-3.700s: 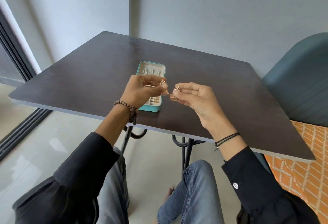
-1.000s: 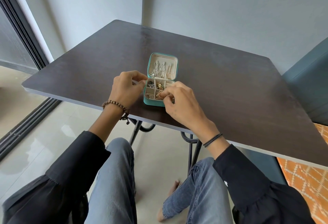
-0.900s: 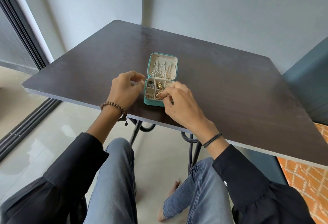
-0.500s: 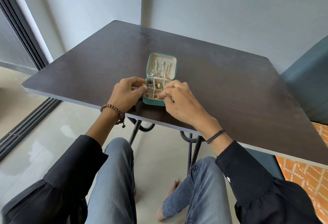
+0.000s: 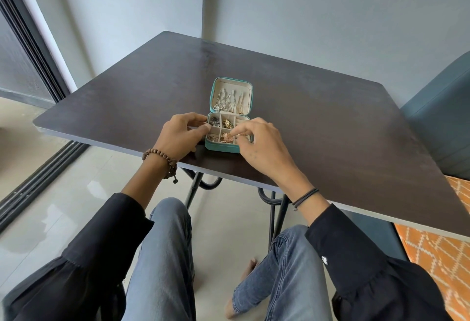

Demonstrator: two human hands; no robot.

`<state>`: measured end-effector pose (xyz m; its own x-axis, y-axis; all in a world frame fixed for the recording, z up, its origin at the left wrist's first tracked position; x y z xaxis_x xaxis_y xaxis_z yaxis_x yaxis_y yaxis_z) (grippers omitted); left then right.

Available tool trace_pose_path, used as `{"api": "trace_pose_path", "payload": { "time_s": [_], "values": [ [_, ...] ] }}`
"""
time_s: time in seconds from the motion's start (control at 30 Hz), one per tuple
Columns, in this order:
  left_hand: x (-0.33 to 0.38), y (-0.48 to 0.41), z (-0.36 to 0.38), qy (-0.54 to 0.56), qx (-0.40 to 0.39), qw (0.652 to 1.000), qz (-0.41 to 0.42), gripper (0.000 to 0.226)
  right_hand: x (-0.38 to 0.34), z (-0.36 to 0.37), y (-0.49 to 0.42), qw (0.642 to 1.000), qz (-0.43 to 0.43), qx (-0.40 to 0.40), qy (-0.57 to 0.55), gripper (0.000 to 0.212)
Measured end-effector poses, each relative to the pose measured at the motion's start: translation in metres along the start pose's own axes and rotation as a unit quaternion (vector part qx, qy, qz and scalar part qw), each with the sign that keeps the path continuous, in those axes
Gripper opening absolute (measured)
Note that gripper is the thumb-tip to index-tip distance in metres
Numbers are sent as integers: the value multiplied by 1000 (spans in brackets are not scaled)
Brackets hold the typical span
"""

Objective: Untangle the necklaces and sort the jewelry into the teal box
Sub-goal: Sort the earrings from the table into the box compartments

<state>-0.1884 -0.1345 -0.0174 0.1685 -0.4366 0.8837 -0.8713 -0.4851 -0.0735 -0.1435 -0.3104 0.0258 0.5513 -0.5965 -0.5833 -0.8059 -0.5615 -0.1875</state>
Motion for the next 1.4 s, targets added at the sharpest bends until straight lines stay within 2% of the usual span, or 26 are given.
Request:
{"api": "trace_pose_path", "payload": {
  "time_s": [0.2,0.33,0.5,0.63,0.77,0.87,1.07,1.2,1.4],
  "values": [
    [7,7,15,42,-124,991,-5,61,24,-19,-2,995,30,85,-52,22],
    [17,11,23,5,-172,985,25,78,41,-4,-1,987,95,41,-120,40],
    [19,6,27,-24,-150,987,47,96,35,6,0,973,92,14,-210,43],
    [27,4,27,-51,-116,990,67,95,39,8,2,961,115,10,-251,39],
    [41,8,33,-59,-94,989,95,88,47,7,3,947,141,16,-288,18],
    [55,12,47,-65,-93,988,108,87,60,-4,5,939,146,37,-308,22],
    [87,13,97,-72,-124,982,127,88,102,-47,26,928,171,87,-318,40],
    [105,17,138,-70,-163,975,134,91,137,-72,44,924,196,110,-309,29],
    [113,18,179,-64,-200,969,133,93,170,-89,63,919,226,122,-298,27]
  ]
}}
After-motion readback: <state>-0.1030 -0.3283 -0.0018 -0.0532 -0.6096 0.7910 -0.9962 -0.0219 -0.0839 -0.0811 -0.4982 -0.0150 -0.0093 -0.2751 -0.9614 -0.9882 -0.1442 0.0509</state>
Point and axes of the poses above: each hand's wrist, its own y-axis away from the middle knuckle, its own z-axis out of the palm, x = y × z, the point moved 10 cm from there along -y, towards the middle knuckle, and after that the axes turned 2 degrees about x, right-handed, at the moved point
